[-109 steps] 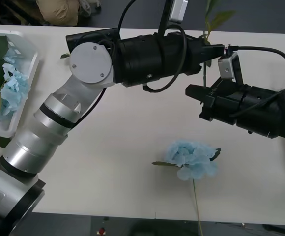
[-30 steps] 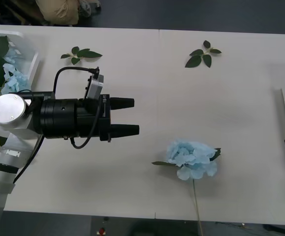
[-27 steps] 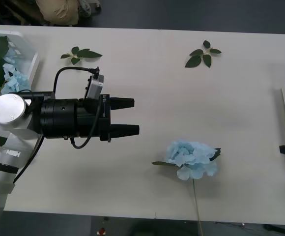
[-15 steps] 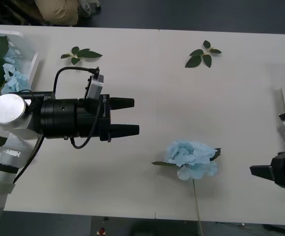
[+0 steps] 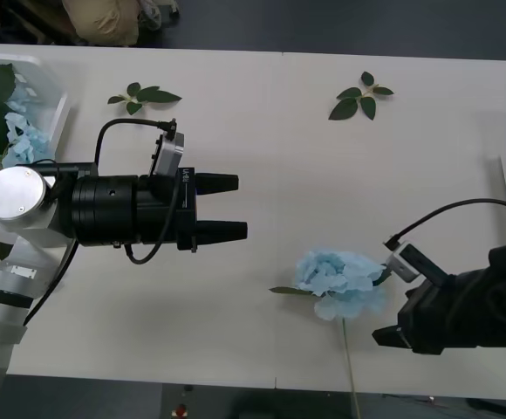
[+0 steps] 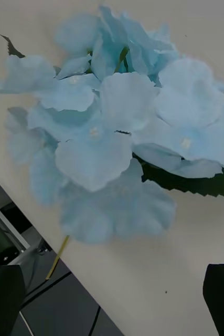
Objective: Put the red flowers into the right box and the blue flowers into the left box
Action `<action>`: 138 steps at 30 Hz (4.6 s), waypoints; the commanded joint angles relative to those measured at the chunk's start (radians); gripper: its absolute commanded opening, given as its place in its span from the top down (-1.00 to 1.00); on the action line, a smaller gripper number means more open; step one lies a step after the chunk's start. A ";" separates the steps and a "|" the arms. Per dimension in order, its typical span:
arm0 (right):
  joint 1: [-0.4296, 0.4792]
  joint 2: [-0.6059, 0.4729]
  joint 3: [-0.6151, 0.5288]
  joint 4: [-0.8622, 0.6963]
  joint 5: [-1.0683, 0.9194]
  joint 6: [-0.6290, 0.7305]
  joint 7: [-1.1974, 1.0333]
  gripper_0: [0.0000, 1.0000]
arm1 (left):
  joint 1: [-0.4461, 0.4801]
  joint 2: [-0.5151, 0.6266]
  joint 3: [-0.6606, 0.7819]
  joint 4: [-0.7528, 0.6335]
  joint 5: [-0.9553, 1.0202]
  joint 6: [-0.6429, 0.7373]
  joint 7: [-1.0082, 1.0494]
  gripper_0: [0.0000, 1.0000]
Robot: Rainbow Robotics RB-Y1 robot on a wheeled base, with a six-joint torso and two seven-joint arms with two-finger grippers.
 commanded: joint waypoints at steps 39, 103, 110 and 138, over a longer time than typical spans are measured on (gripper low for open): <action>-0.442 0.235 0.721 0.556 -0.152 -0.573 -0.077 -0.09 | -0.012 0.002 0.015 -0.033 0.010 0.002 -0.031 -1.00; -0.397 -0.180 0.452 0.202 -0.700 -0.346 0.248 -1.00 | -0.012 0.002 0.015 -0.033 0.010 0.002 -0.031 -1.00; -0.342 -0.163 0.451 0.186 -0.577 -0.340 0.235 -1.00 | -0.012 0.002 0.015 -0.033 0.010 0.002 -0.031 -1.00; -0.354 0.222 0.452 0.409 -0.270 -0.311 0.158 -1.00 | -0.012 0.002 0.015 -0.033 0.010 0.002 -0.031 -1.00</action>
